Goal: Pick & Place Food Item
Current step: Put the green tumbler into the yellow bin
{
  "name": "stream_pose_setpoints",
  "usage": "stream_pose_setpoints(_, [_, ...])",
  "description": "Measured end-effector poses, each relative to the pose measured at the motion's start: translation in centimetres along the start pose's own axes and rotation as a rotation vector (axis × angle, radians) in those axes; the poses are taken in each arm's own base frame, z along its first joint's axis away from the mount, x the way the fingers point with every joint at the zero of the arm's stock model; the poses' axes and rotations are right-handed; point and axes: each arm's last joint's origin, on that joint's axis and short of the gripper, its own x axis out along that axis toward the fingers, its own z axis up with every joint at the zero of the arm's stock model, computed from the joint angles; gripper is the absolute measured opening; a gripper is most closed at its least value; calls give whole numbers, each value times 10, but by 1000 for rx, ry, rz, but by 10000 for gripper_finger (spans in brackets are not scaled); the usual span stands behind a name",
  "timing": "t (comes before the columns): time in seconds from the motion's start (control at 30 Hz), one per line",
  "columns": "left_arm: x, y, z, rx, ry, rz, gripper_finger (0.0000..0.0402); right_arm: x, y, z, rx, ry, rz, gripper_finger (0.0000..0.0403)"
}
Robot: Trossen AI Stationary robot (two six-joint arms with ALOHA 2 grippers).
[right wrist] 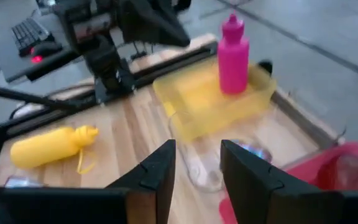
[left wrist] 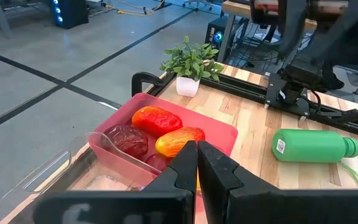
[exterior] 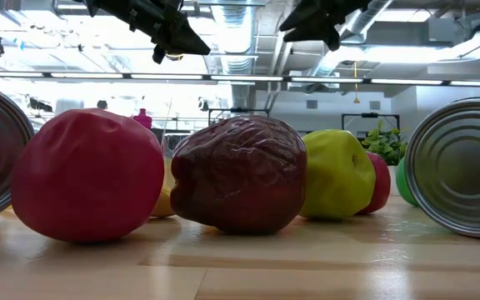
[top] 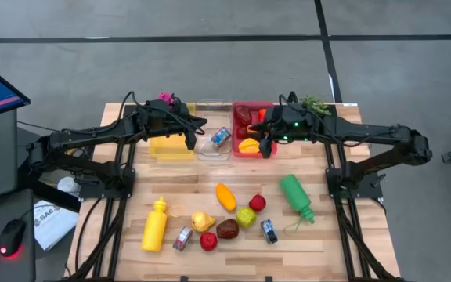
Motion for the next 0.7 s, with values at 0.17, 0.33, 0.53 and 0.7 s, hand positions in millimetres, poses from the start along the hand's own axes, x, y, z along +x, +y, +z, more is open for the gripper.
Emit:
stream_pose_setpoints(0.17, [0, 0, 0, 0, 0, 1, 1, -1, 6, -13, 101, 118, -6, 123])
stream_pose_setpoints(0.33, [0, 0, 0, 0, 0, 1, 1, -6, 13, -31, 203, 283, -41, 123])
stream_pose_setpoints(0.53, [0, 0, 0, 0, 0, 1, 1, -14, 24, -51, 310, 451, -96, 123])
stream_pose_setpoints(0.7, [0, 0, 0, 0, 0, 1, 1, -23, 32, -64, 377, 564, -153, 123])
